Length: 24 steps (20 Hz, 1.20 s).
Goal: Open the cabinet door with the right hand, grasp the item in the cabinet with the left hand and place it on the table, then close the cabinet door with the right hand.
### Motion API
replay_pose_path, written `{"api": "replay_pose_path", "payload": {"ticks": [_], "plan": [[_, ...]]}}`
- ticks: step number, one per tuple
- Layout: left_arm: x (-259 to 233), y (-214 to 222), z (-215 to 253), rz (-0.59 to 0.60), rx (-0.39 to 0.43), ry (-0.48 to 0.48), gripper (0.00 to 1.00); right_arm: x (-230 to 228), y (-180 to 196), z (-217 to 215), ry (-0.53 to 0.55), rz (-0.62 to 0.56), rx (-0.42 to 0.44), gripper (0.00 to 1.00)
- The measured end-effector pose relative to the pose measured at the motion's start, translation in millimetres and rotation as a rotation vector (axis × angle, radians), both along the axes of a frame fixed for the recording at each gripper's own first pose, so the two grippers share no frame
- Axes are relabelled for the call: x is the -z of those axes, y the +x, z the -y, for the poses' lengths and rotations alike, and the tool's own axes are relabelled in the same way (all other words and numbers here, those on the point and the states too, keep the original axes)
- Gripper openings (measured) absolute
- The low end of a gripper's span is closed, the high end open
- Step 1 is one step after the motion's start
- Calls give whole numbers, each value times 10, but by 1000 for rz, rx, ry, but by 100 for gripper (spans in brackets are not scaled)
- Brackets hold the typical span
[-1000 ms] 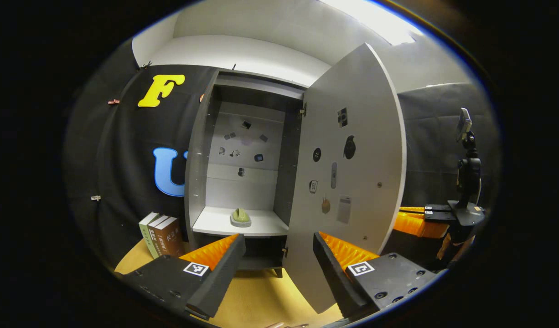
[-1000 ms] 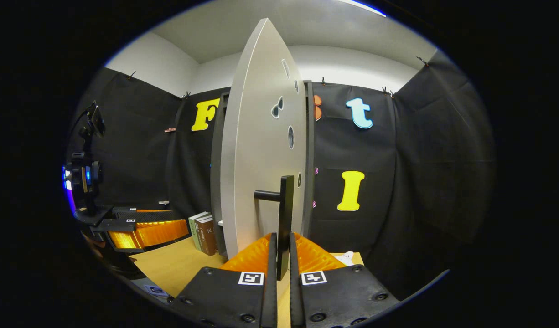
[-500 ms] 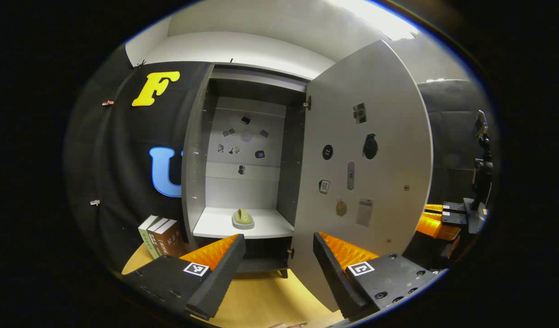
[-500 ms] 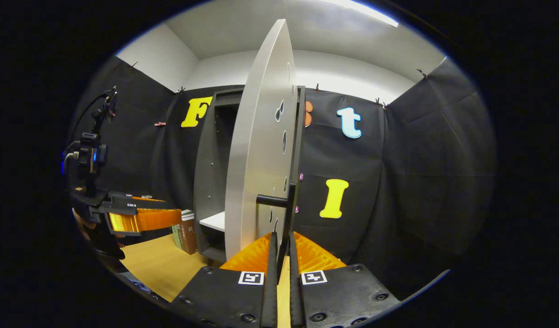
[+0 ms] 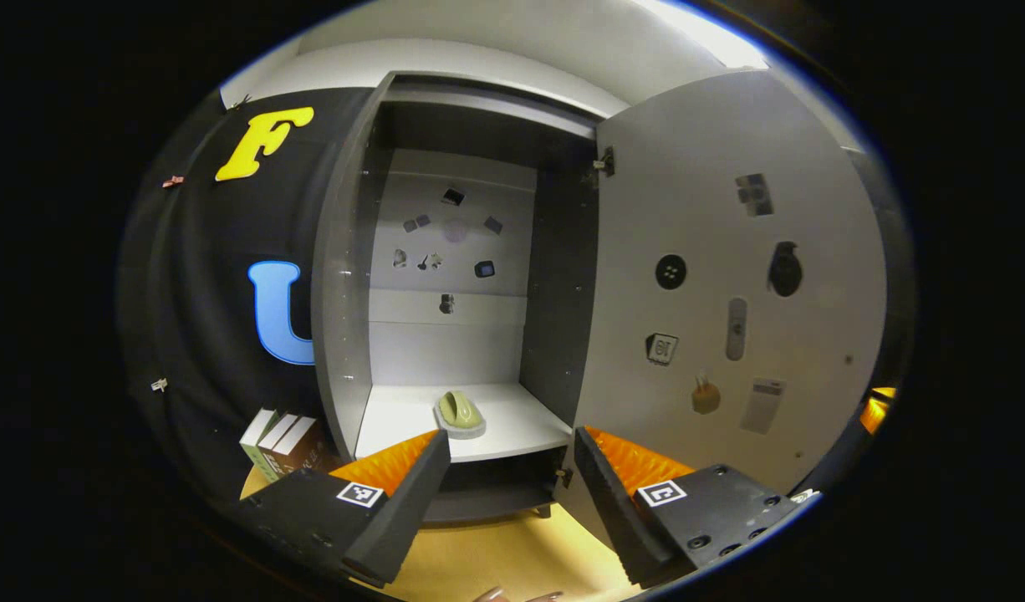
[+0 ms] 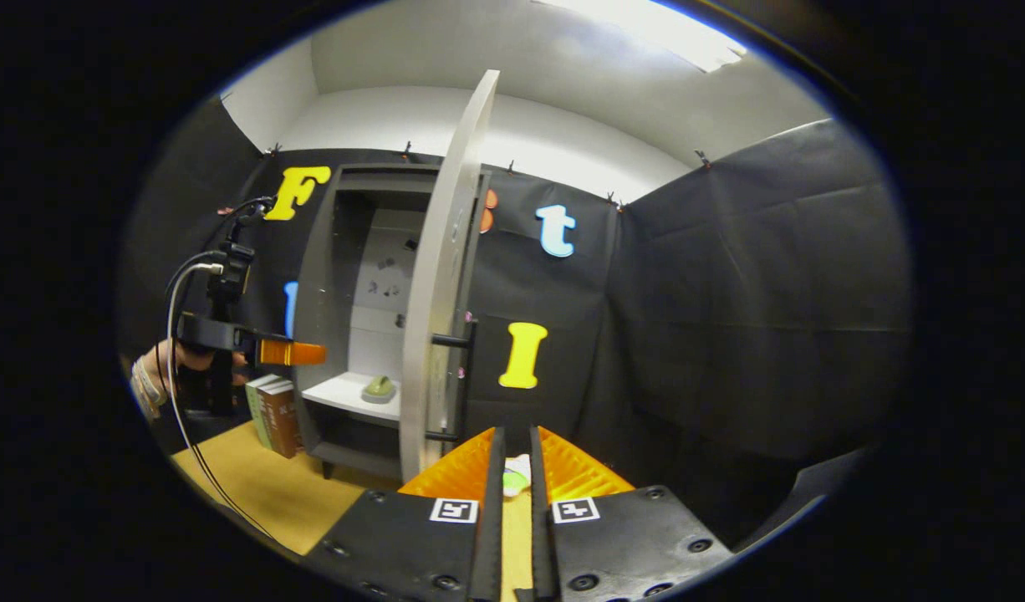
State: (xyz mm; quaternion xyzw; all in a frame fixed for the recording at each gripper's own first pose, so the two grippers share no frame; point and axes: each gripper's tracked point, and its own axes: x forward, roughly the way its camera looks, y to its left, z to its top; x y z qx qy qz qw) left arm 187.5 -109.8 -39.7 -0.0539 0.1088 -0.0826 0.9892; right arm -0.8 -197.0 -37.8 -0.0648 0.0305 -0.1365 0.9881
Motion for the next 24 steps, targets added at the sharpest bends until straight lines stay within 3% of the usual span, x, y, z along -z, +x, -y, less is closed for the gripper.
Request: {"api": "replay_pose_path", "payload": {"ticks": [1,5,6,11,14,15,24], "plan": [[-1,159,-1,-7,5,-8,95,48,1,86,5,-13,19,24],[52,839,-47,-22,-19,-3,95,154,127,716,-9,-15,159,24],[88,1002,-61,-28,-33,-2,95,201,191,866,-4,-18,180,30],[252,1665,-131,-75,-79,24,94,495,694,1343,53,-30,166,84],[438,1964,-214,-118,-119,52,94,621,1030,1396,74,-45,92,91],[511,2046,-222,-138,-123,52,94,661,1131,1442,74,-50,82,99],[1139,2482,-322,-334,-167,25,83,842,1537,1717,90,-61,63,98]]}}
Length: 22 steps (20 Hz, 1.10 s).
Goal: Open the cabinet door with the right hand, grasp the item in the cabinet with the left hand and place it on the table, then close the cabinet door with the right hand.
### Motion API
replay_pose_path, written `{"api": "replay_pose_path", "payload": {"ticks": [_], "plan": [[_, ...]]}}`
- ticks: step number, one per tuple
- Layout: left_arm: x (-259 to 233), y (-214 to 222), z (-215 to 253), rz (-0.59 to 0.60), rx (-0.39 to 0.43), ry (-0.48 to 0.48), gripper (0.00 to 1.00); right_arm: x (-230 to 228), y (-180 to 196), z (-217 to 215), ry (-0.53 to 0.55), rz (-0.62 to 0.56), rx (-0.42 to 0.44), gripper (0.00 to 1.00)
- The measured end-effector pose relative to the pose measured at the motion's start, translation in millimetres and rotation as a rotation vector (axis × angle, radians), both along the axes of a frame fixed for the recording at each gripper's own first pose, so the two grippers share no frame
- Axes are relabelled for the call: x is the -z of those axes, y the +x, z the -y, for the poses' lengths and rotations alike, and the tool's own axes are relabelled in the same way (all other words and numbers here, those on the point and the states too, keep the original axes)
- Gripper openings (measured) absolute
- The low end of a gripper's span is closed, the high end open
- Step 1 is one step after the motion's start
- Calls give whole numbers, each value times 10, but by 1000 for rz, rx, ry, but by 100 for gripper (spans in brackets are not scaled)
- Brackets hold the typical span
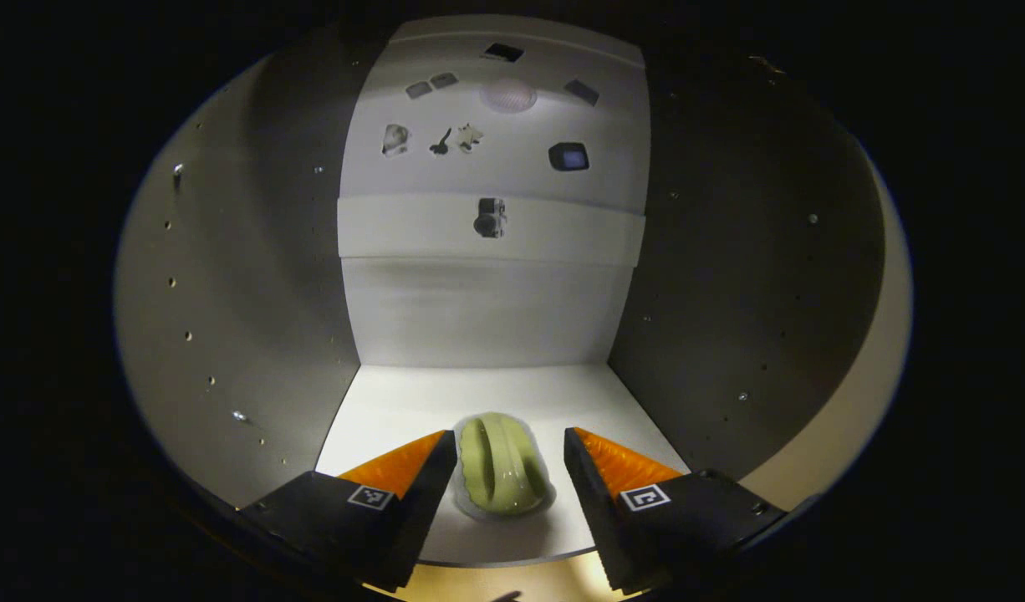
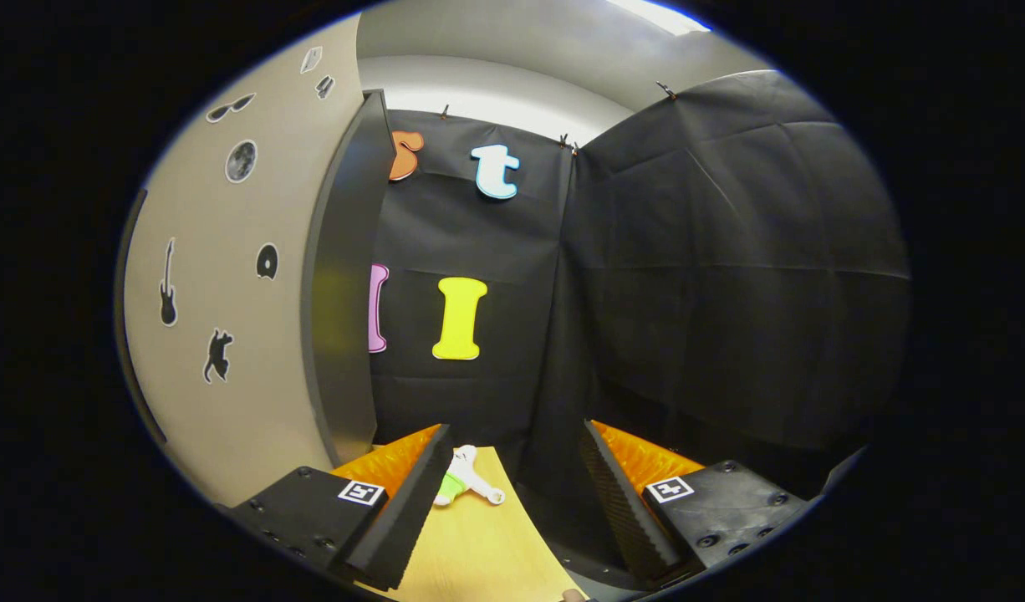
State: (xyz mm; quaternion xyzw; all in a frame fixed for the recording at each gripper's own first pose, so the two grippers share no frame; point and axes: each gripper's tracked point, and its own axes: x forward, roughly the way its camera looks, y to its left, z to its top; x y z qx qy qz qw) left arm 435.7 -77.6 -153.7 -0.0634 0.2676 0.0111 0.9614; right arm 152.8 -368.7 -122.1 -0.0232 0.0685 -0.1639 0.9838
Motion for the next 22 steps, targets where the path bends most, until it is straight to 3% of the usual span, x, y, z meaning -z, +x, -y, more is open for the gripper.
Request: {"api": "replay_pose_path", "payload": {"ticks": [4,6,8,11,14,20,22], "plan": [[197,43,-54,-78,3,46,81,-12,110,-73,50,31,-32,98],[273,58,10,-112,20,4,78,-9,123,-30,49,37,-27,98],[368,79,36,-144,18,-31,66,-24,150,-2,50,48,-20,98],[440,123,-72,-173,-6,30,55,29,113,77,65,43,0,97],[441,147,-71,-183,-5,65,26,72,98,178,78,35,26,98],[305,100,-109,-150,-31,76,24,-52,92,176,36,64,8,95],[152,30,-118,-119,-36,81,24,-75,149,143,21,64,-8,98]]}}
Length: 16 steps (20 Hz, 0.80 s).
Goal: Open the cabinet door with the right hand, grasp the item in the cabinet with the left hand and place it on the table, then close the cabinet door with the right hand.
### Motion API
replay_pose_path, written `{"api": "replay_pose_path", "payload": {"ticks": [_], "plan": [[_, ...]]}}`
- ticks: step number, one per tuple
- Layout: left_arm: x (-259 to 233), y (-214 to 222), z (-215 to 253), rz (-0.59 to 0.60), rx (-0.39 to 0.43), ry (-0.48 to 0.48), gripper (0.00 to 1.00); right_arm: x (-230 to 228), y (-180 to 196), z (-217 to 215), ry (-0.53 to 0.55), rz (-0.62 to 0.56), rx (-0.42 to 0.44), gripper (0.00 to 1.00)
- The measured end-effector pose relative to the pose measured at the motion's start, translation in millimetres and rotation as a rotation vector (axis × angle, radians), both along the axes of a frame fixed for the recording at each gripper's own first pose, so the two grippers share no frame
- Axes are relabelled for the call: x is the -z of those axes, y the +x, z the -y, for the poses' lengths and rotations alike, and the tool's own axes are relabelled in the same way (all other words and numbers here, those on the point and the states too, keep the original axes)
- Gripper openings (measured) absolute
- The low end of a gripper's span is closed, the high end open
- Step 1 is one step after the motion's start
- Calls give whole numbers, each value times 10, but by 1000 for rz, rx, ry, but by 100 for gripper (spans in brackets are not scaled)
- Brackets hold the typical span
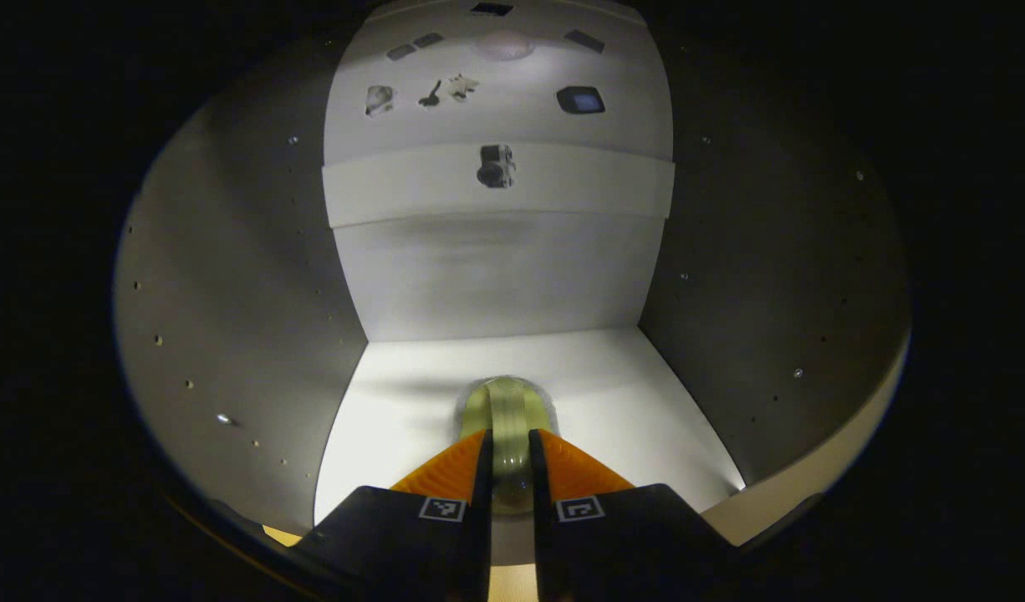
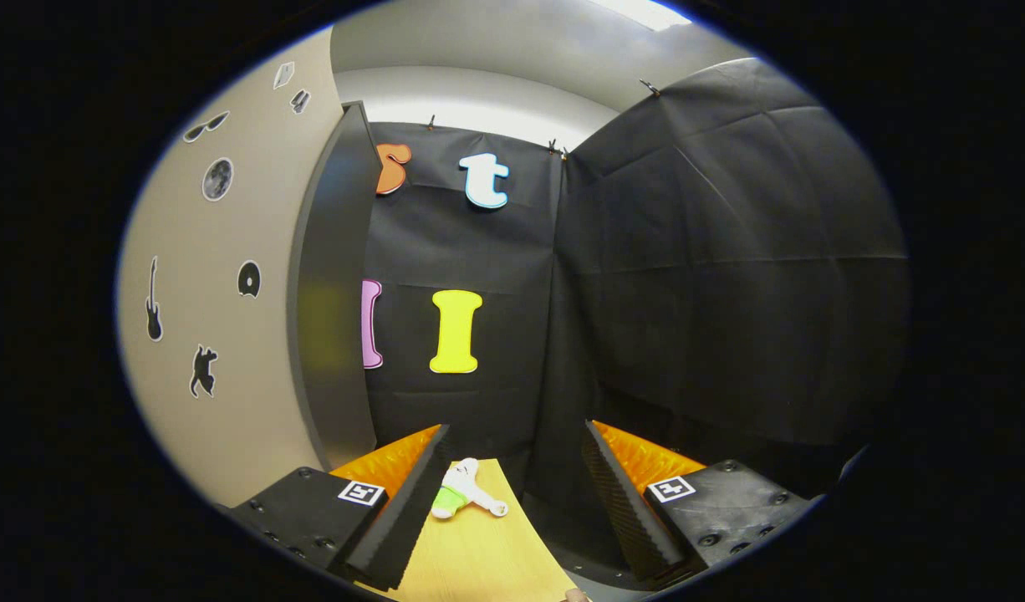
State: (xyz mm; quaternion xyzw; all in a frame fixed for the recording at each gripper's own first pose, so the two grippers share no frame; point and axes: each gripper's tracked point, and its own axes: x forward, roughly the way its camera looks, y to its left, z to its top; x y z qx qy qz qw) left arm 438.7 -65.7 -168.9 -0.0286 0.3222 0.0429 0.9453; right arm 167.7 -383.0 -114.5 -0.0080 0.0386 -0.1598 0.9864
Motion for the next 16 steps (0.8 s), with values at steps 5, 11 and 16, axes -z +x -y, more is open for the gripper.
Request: {"api": "replay_pose_path", "payload": {"ticks": [5,11,16], "plan": [[-354,-566,28,56,-1,-54,27,-139,103,-245,-34,46,-94,98],[-656,-1394,-57,94,-11,-95,25,-277,-65,-474,-6,73,-127,98],[-627,-2077,-25,96,10,-126,25,-406,-597,-781,-25,80,-138,95]]}}
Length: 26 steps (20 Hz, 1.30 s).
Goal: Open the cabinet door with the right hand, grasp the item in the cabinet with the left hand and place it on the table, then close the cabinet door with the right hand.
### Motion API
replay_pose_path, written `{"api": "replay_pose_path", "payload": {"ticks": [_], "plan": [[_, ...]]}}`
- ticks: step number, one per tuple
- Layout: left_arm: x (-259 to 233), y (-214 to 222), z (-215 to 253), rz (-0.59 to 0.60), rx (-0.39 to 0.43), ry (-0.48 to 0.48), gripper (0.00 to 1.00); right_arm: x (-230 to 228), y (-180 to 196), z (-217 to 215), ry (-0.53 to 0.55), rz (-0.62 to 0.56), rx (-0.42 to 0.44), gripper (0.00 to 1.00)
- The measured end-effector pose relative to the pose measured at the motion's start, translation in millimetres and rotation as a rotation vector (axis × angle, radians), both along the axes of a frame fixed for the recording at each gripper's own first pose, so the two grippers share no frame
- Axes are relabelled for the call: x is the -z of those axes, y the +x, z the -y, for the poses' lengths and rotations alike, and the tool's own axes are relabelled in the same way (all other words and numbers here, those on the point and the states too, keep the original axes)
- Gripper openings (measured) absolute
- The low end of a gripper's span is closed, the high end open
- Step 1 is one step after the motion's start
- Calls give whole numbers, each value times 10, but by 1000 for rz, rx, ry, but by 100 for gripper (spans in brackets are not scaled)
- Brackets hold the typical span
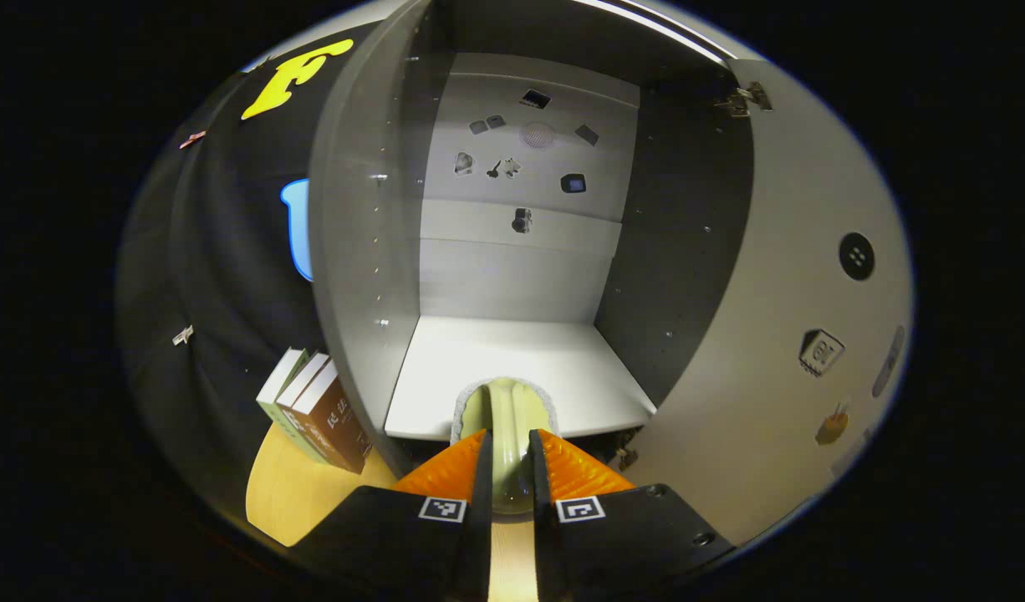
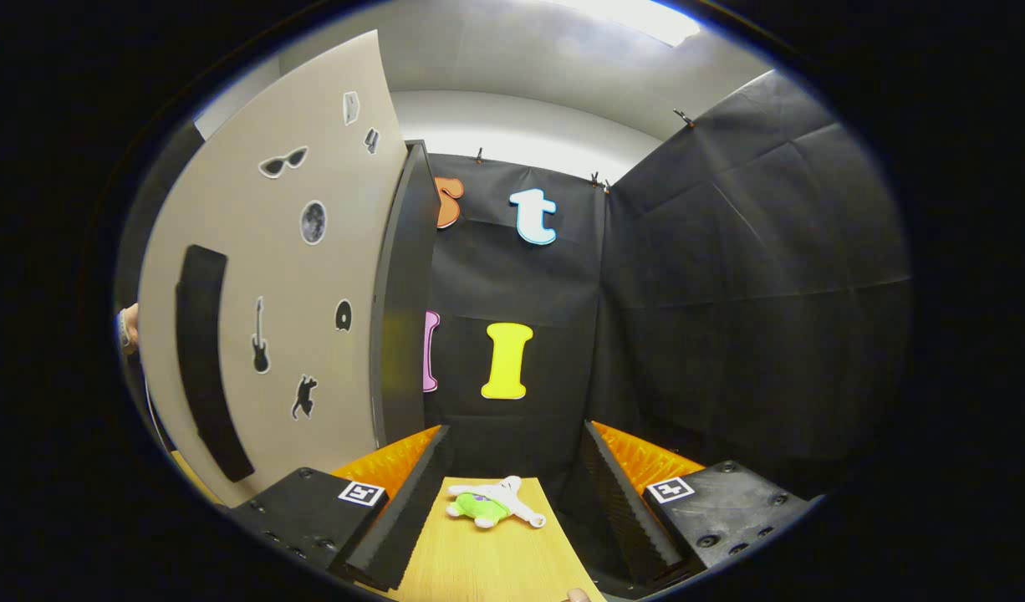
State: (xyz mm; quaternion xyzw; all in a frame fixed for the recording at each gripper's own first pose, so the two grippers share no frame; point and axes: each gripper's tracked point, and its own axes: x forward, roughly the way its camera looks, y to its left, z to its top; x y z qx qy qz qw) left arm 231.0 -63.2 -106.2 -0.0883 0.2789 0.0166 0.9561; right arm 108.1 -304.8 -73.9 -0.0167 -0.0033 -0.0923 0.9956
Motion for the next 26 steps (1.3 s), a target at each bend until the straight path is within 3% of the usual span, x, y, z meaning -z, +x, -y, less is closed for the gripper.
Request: {"api": "replay_pose_path", "payload": {"ticks": [7,12,18,22,26], "plan": [[572,-956,207,-78,28,-32,25,-67,-794,-381,-31,8,11,98],[1348,-1348,581,-127,50,-53,25,-43,-1126,-491,-24,-17,14,98],[2384,-1646,929,-189,53,-62,25,52,-1097,-479,42,-2,12,98],[2998,-1804,1075,-232,21,-87,25,125,-926,-448,29,10,-26,98],[3318,-1872,1147,-255,-25,-89,25,230,-763,-338,13,0,-61,98]]}}
